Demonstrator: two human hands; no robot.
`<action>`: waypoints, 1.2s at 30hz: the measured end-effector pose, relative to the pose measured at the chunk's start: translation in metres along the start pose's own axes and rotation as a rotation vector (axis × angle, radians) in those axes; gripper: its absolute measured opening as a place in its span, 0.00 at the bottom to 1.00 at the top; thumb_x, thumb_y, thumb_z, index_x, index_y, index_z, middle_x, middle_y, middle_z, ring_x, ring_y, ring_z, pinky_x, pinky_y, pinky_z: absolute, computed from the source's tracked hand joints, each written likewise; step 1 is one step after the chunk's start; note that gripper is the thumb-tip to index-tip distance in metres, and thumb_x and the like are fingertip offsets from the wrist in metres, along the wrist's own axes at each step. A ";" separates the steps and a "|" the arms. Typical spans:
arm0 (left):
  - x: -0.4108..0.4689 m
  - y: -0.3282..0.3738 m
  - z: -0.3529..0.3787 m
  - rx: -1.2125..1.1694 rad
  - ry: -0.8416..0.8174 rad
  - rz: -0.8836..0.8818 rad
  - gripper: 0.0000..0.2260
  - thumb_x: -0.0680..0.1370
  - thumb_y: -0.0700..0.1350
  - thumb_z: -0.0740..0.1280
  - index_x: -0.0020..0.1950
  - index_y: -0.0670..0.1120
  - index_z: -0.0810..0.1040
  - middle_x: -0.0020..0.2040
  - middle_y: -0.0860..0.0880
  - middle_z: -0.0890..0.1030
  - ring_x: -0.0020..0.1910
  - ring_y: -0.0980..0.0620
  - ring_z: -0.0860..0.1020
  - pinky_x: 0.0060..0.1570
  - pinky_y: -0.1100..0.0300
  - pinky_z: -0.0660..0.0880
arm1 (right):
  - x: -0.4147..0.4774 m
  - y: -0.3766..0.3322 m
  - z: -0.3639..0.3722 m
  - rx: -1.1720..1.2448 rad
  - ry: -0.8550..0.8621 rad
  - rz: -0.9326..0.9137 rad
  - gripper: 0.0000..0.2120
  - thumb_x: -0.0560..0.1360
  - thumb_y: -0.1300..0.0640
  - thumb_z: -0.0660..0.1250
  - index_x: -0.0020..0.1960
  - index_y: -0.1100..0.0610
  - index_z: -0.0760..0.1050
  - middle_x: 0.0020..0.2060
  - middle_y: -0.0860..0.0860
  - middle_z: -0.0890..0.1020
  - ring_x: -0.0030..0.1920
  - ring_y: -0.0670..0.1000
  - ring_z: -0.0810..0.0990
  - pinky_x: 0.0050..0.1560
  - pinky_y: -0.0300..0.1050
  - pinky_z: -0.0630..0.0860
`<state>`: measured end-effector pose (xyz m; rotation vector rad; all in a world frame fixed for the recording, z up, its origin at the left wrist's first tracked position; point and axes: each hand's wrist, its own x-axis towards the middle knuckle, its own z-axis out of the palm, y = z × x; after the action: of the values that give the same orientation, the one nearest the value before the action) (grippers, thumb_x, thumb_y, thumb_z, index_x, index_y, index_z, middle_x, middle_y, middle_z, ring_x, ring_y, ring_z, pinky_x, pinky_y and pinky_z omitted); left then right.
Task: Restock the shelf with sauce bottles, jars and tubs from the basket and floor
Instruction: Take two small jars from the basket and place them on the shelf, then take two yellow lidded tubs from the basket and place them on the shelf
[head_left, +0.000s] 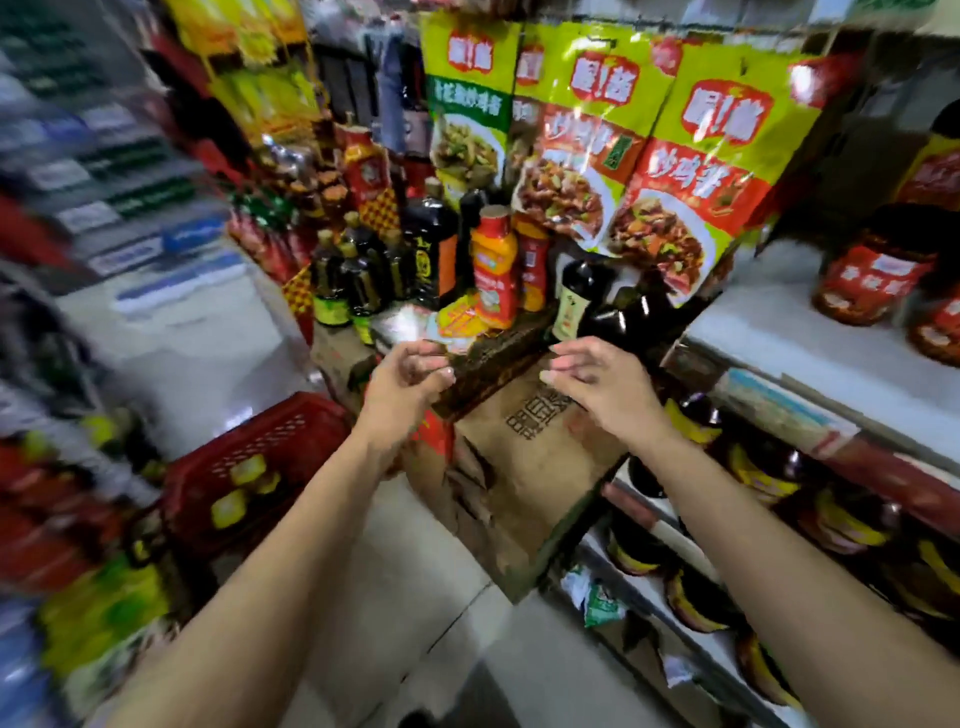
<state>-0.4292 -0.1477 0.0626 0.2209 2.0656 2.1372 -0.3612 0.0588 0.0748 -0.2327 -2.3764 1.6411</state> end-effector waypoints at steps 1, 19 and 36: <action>-0.002 -0.003 -0.019 -0.008 0.035 -0.006 0.13 0.73 0.28 0.64 0.44 0.47 0.71 0.37 0.50 0.77 0.35 0.57 0.76 0.35 0.70 0.74 | 0.005 -0.001 0.019 0.000 -0.034 0.008 0.13 0.69 0.63 0.72 0.53 0.60 0.76 0.41 0.51 0.79 0.40 0.44 0.78 0.41 0.26 0.73; -0.037 -0.073 -0.299 0.076 0.534 -0.216 0.07 0.76 0.38 0.66 0.43 0.49 0.74 0.41 0.49 0.78 0.30 0.65 0.79 0.35 0.66 0.73 | 0.066 -0.006 0.311 -0.026 -0.523 0.068 0.11 0.68 0.63 0.73 0.49 0.56 0.76 0.37 0.49 0.79 0.44 0.52 0.79 0.54 0.42 0.73; 0.068 -0.121 -0.385 0.068 0.806 -0.507 0.05 0.77 0.37 0.65 0.44 0.47 0.73 0.39 0.50 0.78 0.30 0.65 0.79 0.34 0.66 0.72 | 0.227 0.037 0.452 -0.094 -0.799 0.160 0.12 0.69 0.61 0.73 0.51 0.58 0.77 0.43 0.55 0.82 0.43 0.48 0.79 0.44 0.30 0.71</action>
<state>-0.5771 -0.5048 -0.0725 -1.2049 2.1901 1.9827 -0.7087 -0.2723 -0.0874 0.2886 -3.0690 1.9567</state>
